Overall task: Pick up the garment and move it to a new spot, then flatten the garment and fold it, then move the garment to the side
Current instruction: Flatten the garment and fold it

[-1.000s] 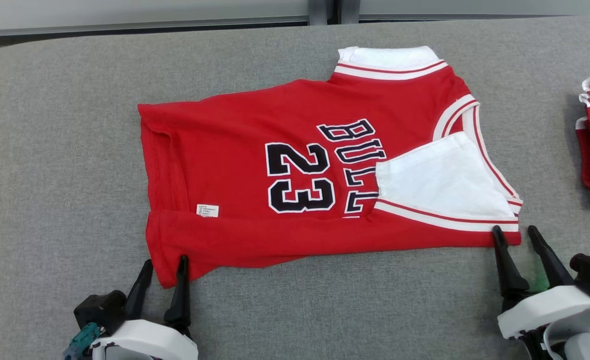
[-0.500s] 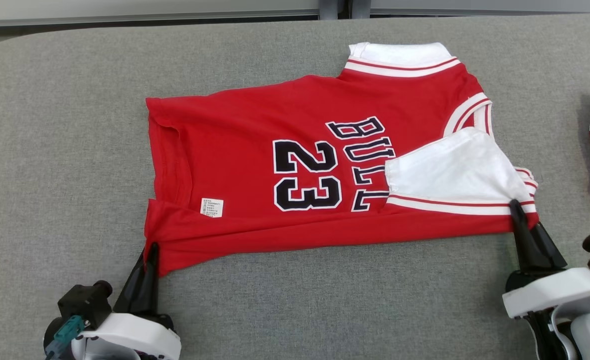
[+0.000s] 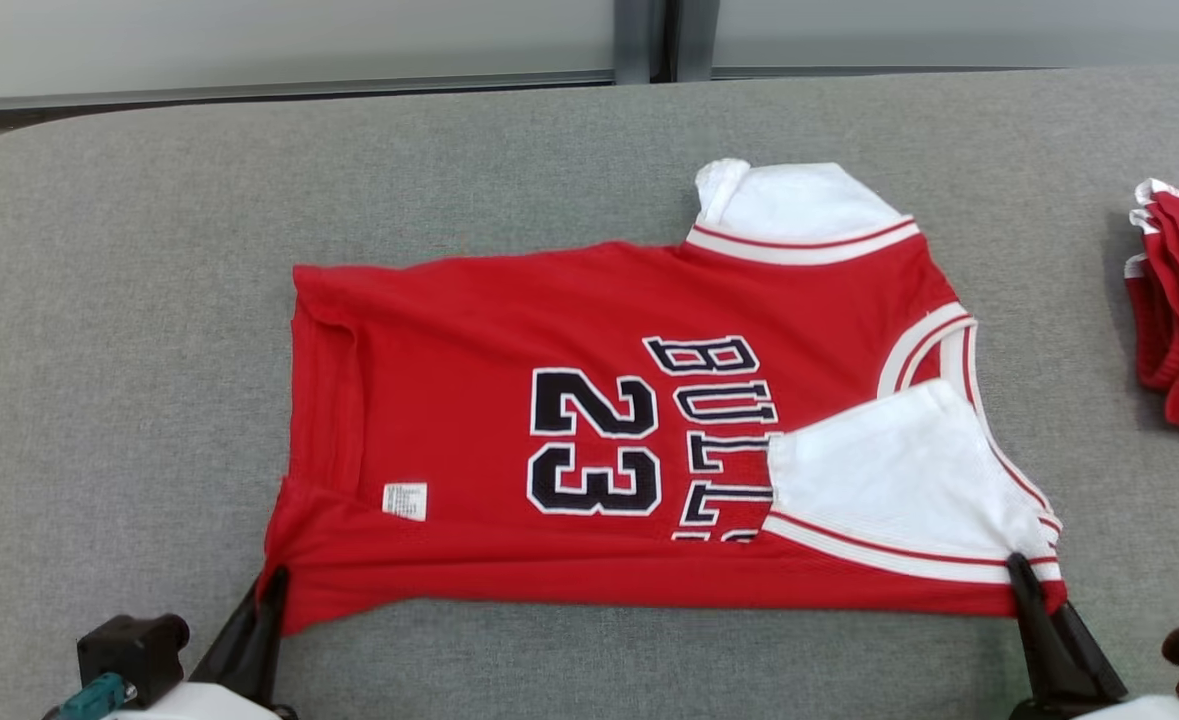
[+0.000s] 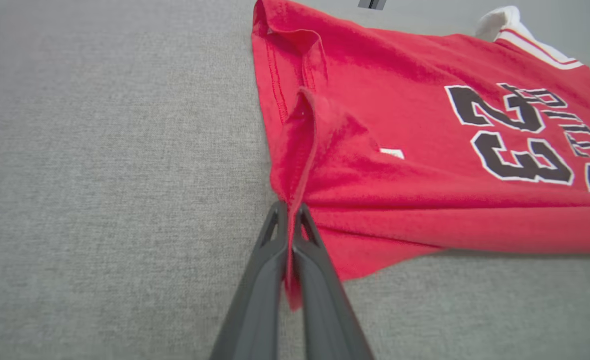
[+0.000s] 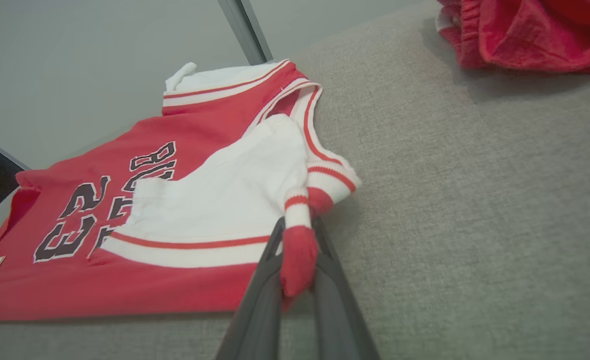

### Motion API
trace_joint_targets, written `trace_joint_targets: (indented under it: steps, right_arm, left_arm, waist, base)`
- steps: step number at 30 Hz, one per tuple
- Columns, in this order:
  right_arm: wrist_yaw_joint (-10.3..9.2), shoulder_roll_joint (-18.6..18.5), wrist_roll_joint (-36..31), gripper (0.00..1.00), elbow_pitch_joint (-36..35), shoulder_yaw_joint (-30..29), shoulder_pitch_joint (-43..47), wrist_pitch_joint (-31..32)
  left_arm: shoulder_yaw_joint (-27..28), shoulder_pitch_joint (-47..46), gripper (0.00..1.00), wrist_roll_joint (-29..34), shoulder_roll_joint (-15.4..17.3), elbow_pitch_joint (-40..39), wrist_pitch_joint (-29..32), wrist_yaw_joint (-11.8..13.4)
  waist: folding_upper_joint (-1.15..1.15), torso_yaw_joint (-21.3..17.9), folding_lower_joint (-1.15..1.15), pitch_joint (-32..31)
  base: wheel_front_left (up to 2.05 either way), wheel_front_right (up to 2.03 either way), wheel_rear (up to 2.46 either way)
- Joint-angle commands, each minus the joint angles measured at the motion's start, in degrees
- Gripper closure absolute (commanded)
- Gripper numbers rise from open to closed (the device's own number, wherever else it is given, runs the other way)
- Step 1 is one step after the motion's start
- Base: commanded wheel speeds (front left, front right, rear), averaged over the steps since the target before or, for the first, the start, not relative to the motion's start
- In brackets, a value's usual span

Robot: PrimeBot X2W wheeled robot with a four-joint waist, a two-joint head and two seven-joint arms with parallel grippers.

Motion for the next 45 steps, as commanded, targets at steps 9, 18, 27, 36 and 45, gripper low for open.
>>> trace_joint_targets:
  steps: [9,18,27,36,45]
  right_arm:
    - [-0.09,0.9,-4.7,0.0,-1.3,-2.8,-0.6,-1.2]
    - [-0.09,-0.3,-11.3,0.0,-7.6,-4.7,-5.0,-1.6]
    - [-0.09,0.7,-14.4,0.0,-14.1,-5.5,-2.6,3.9]
    - [-0.09,2.2,-14.6,0.0,-16.6,-6.0,-0.7,6.1]
    - [-0.09,2.8,-14.1,0.0,-17.6,-5.8,-2.2,6.8]
  left_arm:
    - [0.4,1.4,0.0,-3.2,-3.0,-1.8,0.5,1.9]
    - [1.4,-2.6,0.0,0.8,-5.0,-3.2,-10.0,4.9]
    - [0.3,-5.0,0.0,5.0,-4.2,-3.3,-12.8,6.7]
    - [-0.5,-5.5,0.0,5.2,-4.1,-2.5,-11.2,7.5]
    - [-2.8,-13.9,0.0,4.0,-3.7,1.3,-7.5,4.4]
  waist:
    - [0.0,-0.7,0.0,-1.2]
    - [0.0,-1.1,0.0,-3.6]
    - [0.0,-0.9,0.0,-6.3]
    - [0.0,-1.0,0.0,-6.6]
    - [0.0,-1.1,0.0,-2.6]
  base:
    - [0.0,0.0,0.0]
    - [0.0,0.0,0.0]
    - [0.0,0.0,0.0]
    - [0.0,0.0,0.0]
    - [0.0,0.0,0.0]
